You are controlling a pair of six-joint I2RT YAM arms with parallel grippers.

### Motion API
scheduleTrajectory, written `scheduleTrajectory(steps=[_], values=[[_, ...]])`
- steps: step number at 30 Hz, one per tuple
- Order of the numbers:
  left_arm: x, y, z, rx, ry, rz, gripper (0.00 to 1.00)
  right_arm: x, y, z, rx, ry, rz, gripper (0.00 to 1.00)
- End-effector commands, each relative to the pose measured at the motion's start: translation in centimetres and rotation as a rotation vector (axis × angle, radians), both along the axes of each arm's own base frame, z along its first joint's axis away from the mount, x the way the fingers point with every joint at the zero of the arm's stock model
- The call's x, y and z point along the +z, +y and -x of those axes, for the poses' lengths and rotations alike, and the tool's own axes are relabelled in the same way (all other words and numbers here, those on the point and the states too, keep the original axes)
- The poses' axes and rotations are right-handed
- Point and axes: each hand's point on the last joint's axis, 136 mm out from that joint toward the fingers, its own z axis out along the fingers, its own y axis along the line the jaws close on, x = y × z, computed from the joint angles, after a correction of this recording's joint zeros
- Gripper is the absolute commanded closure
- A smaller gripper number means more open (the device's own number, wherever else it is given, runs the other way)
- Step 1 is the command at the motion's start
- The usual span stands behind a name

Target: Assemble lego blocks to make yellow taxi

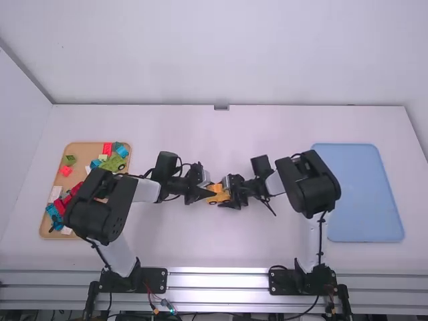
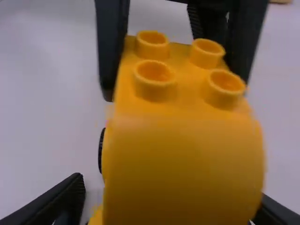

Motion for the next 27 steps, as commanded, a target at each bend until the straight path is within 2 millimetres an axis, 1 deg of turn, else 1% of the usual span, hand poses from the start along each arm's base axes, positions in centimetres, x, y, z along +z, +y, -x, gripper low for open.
scheduleTrajectory(steps=[1,7,9,12,19,27], values=[[0.6,-0.4,0.2,-0.023,-0.016,0.013,0.98,-0.3,-0.3,-0.4,-0.018,0.025,0.002,0.28],[0.5,-0.4,0.1,-0.023,-0.028,0.006,0.98,-0.5,-0.7,-0.3,-0.021,0.036,0.009,0.4],[0.5,-0.4,0.1,-0.031,-0.043,0.003,0.98,-0.7,-0.7,-0.2,-0.023,0.043,0.019,0.48],[0.5,-0.4,0.1,-0.027,-0.036,0.005,0.98,-0.8,-0.8,-0.1,-0.018,0.04,0.025,0.55],[0.1,-0.4,0.5,-0.042,-0.038,-0.006,0.98,-0.8,-0.7,-0.2,-0.031,0.061,0.026,0.54],[-0.5,-1.6,0.6,-0.076,-0.069,0.003,0.98,-0.8,-0.7,-0.2,-0.031,0.063,0.027,0.54]])
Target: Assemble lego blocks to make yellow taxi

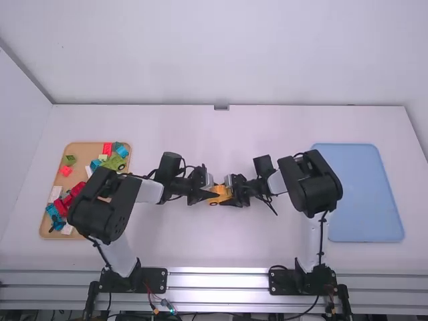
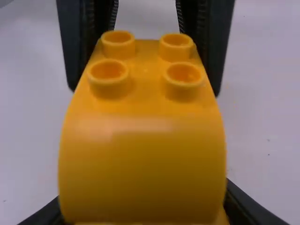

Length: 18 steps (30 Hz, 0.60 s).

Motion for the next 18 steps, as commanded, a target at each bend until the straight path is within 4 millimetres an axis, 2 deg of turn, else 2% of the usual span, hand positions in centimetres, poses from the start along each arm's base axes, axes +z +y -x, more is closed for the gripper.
scheduleTrajectory(steps=[1,10,18], values=[[-0.5,-0.5,0.2,-0.019,0.012,0.005,0.98,-0.7,-0.1,-0.2,-0.01,0.013,0.021,0.54],[-1.7,0.2,-0.3,0.03,0.015,-0.058,0.98,-0.7,0.0,-0.2,-0.01,0.012,0.021,0.54],[-1.5,0.1,-0.4,0.024,0.008,-0.048,0.98,-0.7,-0.1,-0.2,-0.011,0.014,0.022,0.55]])
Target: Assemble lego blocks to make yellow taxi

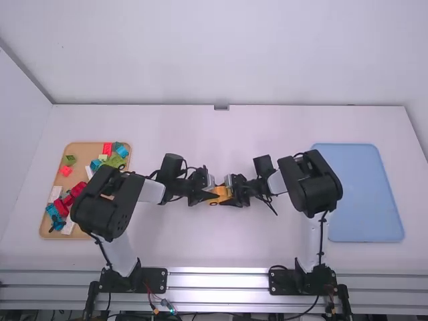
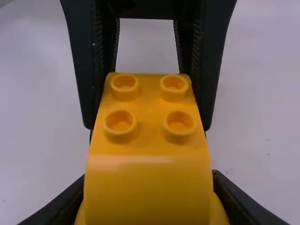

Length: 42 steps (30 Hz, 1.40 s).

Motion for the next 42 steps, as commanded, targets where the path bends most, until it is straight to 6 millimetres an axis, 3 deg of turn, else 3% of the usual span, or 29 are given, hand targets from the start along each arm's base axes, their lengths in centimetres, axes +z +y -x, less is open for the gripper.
scheduleTrajectory(steps=[1,26,35,42], values=[[-0.2,-0.1,-0.1,-0.001,0.001,-0.007,0.98,-0.7,-0.1,-0.2,-0.01,0.014,0.021,0.55],[-2.2,-0.3,1.0,-0.029,0.069,0.0,0.98,-0.7,-0.1,-0.2,-0.01,0.013,0.021,0.55],[-4.6,-1.5,1.7,-0.009,0.047,-0.162,0.98,-0.7,-0.1,-0.2,-0.01,0.013,0.02,0.56],[-6.1,-1.2,1.9,0.022,0.044,-0.262,0.98,-0.7,-0.1,-0.2,-0.01,0.013,0.02,0.56]])
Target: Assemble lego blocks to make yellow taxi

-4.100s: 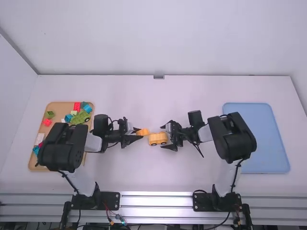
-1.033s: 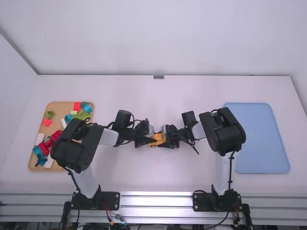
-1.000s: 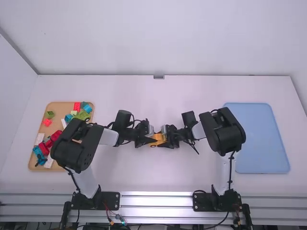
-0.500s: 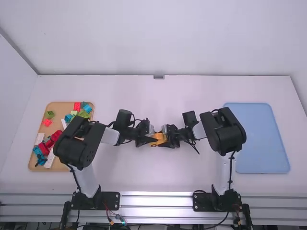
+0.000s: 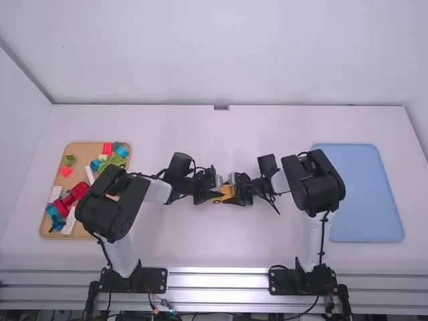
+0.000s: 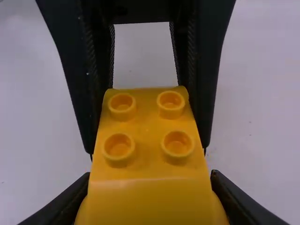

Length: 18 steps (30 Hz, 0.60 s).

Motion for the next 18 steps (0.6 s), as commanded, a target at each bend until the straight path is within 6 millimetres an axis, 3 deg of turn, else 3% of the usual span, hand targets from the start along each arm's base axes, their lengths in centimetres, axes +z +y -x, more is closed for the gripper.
scheduleTrajectory(steps=[1,7,8,18], values=[[-5.3,0.6,2.5,0.022,0.085,-0.174,0.99,-0.7,0.8,0.5,0.019,0.009,0.022,0.56],[-5.0,0.3,2.4,0.015,0.075,-0.159,0.98,-0.7,0.8,0.5,0.019,0.009,0.021,0.57],[-4.9,0.2,2.3,0.014,0.07,-0.156,0.89,-0.7,0.8,0.5,0.019,0.009,0.022,0.57],[-3.3,0.2,1.7,0.002,0.057,-0.081,0.69,-0.7,0.8,0.4,0.017,0.01,0.022,0.57]])
